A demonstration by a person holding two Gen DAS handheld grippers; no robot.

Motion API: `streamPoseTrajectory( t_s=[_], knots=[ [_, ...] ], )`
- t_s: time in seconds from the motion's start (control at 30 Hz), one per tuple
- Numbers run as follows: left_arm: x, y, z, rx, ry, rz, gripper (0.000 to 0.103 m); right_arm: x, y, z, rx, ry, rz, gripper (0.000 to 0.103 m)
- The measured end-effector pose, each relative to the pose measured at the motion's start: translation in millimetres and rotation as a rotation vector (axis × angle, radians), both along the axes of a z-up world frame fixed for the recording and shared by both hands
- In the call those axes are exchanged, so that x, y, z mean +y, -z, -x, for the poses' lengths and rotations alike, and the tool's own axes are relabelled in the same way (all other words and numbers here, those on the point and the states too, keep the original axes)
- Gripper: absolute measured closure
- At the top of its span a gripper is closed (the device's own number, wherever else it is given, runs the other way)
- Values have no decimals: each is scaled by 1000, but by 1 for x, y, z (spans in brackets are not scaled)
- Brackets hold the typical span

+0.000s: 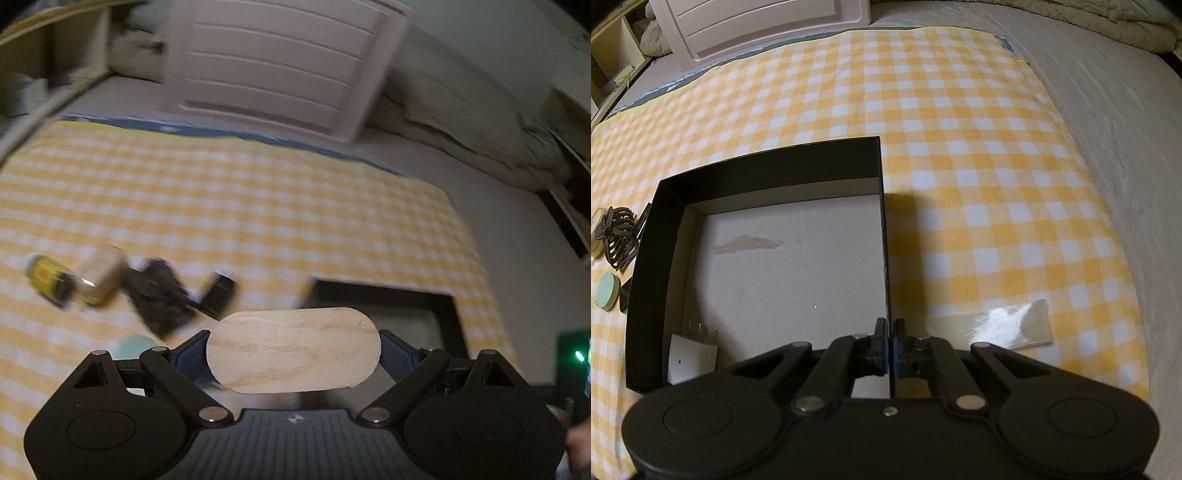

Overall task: Organize rigid objects
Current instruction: 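Carry the wooden block with the left tool into the box and release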

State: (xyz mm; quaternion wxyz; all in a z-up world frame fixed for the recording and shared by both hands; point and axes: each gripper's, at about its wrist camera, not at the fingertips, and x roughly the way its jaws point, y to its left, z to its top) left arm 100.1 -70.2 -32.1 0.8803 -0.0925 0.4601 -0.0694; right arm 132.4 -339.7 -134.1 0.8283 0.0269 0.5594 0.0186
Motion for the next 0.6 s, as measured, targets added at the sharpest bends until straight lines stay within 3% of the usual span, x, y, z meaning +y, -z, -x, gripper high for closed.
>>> streamPoseTrajectory(
  t_s=[0.17, 0.37, 0.6],
  knots=[
    [-40, 14, 4, 84, 85, 79, 10, -1, 0, 0, -1, 0, -3, 100],
    [-72, 31, 9, 141, 149, 88, 10, -1, 1, -4, 5, 9, -33, 99],
    [-83, 44, 11, 149, 164, 86, 10, -1, -1, -7, 6, 8, -37, 99]
  ],
)
